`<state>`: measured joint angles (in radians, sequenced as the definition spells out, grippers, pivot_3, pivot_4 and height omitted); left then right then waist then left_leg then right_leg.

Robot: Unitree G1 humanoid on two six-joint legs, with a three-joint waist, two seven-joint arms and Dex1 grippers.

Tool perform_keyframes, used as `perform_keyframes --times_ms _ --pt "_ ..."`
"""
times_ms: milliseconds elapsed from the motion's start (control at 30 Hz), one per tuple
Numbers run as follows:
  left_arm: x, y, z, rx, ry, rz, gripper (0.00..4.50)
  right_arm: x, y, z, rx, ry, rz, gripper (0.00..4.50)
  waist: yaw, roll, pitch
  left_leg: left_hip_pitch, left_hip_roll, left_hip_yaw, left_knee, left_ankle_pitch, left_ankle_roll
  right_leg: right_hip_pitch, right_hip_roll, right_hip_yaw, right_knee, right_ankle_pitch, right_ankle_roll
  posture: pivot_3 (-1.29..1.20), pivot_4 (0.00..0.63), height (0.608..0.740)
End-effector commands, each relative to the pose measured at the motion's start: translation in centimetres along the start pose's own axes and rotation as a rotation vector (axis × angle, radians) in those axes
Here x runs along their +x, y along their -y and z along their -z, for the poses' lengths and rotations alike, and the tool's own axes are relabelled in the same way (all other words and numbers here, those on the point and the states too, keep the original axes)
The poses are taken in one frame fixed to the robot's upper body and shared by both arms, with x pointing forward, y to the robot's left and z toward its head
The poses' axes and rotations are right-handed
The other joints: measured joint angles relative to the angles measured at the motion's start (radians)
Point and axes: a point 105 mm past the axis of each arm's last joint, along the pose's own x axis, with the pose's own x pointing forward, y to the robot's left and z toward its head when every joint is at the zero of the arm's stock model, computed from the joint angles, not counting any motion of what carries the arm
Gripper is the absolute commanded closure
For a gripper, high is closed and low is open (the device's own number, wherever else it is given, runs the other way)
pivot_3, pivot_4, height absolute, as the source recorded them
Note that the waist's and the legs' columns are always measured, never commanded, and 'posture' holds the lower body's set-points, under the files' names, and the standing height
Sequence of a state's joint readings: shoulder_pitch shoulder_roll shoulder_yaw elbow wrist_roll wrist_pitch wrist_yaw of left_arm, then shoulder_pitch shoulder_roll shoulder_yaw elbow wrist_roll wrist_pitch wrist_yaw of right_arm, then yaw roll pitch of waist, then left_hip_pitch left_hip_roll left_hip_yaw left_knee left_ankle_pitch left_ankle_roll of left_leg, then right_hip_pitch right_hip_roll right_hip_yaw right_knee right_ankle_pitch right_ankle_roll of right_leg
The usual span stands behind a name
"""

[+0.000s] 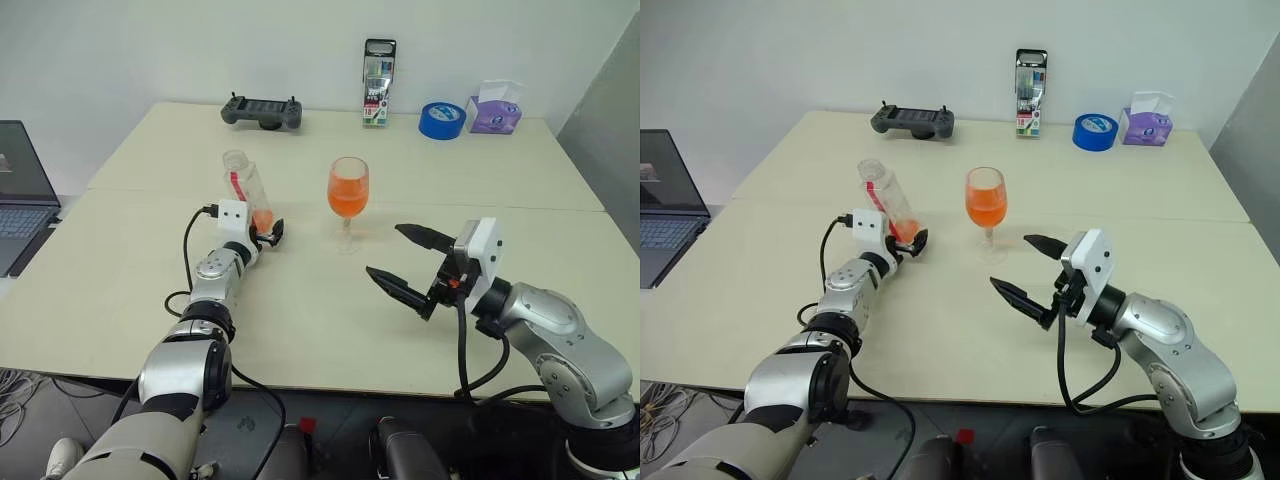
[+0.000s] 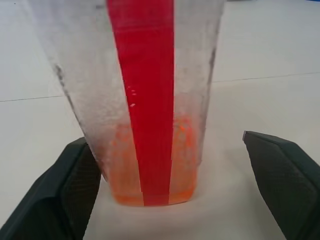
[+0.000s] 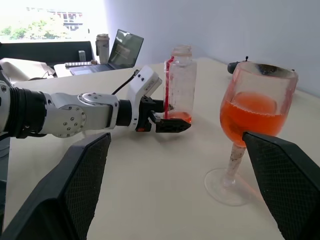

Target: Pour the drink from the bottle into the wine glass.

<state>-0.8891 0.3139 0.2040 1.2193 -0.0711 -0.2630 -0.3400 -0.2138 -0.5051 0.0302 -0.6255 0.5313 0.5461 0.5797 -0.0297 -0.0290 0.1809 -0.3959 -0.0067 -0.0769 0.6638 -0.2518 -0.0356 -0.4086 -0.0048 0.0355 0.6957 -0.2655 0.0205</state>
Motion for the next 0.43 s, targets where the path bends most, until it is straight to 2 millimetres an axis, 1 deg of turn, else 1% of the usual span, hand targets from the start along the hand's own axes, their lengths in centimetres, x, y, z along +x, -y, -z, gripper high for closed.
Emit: perform_keyframes --times_ms 33,67,133,167,200,267,300,367,433 --pt "-0.8 -1.4 0.2 0.024 0.016 -0.048 0.03 -0.4 -0.4 -0.6 -0.016 0.021 0.032 0.0 -0.002 0.0 0.0 0.001 0.0 0.0 -0.001 0.0 0.0 0.0 0.0 0.001 0.0 0.0 0.0 0.0 0.15 0.74" --pt "-1.3 -1.8 0.8 0.028 0.009 -0.057 0.03 -0.9 -0.3 0.1 -0.006 -0.008 0.075 0.0 -0.002 0.0 0.0 0.001 0.0 0.0 -0.001 0.0 0.0 0.0 0.0 0.001 0.0 0.0 0.0 0.0 0.15 0.74" --pt "-2.5 -2.3 1.7 0.021 0.004 -0.068 0.03 -2.4 0.8 2.3 0.009 -0.098 0.238 0.0 -0.001 0.0 -0.003 0.001 0.001 -0.001 -0.001 0.0 0.0 0.0 0.0 0.002 0.0 0.0 0.0 0.0 0.15 0.74" --pt "-3.4 -2.4 2.3 0.034 -0.013 -0.072 0.03 -3.5 1.8 3.5 0.004 -0.161 0.359 0.0 -0.002 0.0 -0.004 0.001 0.002 -0.003 -0.002 0.0 0.0 0.0 -0.005 0.003 -0.001 0.0 0.001 0.0 0.15 0.74" --pt "-4.7 -2.4 2.9 0.044 -0.028 -0.07 0.03 -4.7 2.8 4.8 0.013 -0.236 0.497 0.0 -0.004 0.0 -0.005 0.002 0.002 -0.003 -0.002 0.0 -0.001 0.001 -0.005 0.004 0.0 -0.001 0.001 0.0 0.15 0.74" --pt "-7.2 -1.8 3.2 0.047 -0.05 -0.057 0.03 -6.4 4.1 6.3 0.043 -0.31 0.713 0.0 -0.012 0.002 -0.008 0.005 0.003 0.001 -0.004 -0.001 -0.002 0.001 -0.006 0.007 0.001 -0.001 0.001 0.0 0.15 0.74" --pt "-8.2 -1.3 2.9 0.039 -0.055 -0.051 0.03 -6.8 4.4 6.6 0.054 -0.322 0.783 0.0 -0.015 0.003 -0.008 0.008 0.003 0.002 -0.004 -0.001 -0.002 0.002 -0.006 0.008 0.001 -0.001 0.001 0.0 0.15 0.74" --pt "-9.7 -0.3 2.2 0.01 -0.074 -0.04 0.03 -6.9 4.5 7.2 0.064 -0.339 0.875 0.0 -0.011 0.004 -0.009 0.011 0.004 0.002 -0.004 -0.001 -0.003 0.004 -0.006 0.01 0.001 -0.001 0.001 0.0 0.15 0.74" --pt "-10.6 0.5 1.5 -0.002 -0.09 -0.028 0.03 -6.8 4.3 7.9 0.087 -0.357 0.93 0.0 -0.007 0.004 -0.009 0.01 0.003 0.0 -0.004 -0.001 -0.003 0.004 -0.005 0.008 0.001 -0.003 0.003 0.0 0.15 0.74"
